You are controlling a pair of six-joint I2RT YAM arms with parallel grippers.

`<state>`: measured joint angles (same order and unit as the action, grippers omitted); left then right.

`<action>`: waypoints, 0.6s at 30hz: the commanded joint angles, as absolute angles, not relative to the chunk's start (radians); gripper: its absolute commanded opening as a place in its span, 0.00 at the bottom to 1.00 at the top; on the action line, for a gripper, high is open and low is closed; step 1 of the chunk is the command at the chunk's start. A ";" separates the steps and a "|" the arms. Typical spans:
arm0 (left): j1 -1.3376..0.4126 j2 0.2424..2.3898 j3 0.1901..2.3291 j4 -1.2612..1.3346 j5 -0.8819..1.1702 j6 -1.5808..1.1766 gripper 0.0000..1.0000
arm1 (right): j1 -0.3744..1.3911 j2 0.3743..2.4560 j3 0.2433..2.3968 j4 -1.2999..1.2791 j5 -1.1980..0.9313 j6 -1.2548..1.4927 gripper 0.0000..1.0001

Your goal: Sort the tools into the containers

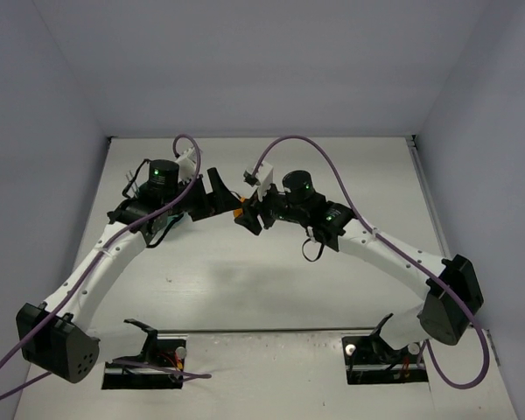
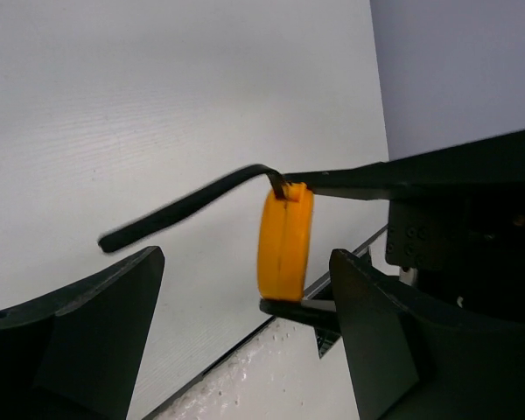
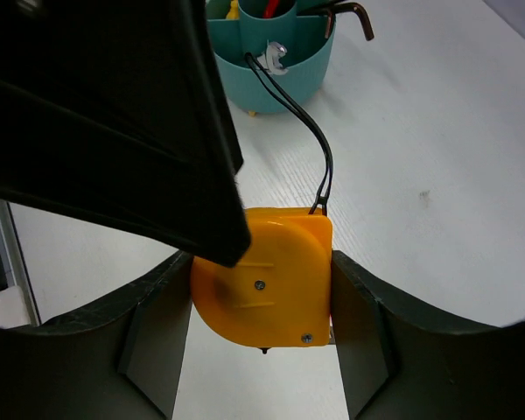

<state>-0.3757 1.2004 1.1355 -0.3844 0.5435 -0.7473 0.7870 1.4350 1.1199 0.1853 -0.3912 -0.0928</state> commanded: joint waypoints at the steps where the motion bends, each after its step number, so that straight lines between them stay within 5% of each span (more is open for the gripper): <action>1: -0.388 1.214 1.194 -0.292 0.539 -0.770 0.73 | 0.796 1.372 1.131 0.306 -0.439 -0.078 0.00; 5: -0.398 1.232 1.203 -0.284 0.540 -0.778 0.69 | 0.803 1.378 1.136 0.310 -0.448 -0.073 0.00; 18: -0.422 1.238 1.190 -0.282 0.560 -0.796 0.30 | 0.811 1.408 1.141 0.325 -0.453 -0.063 0.00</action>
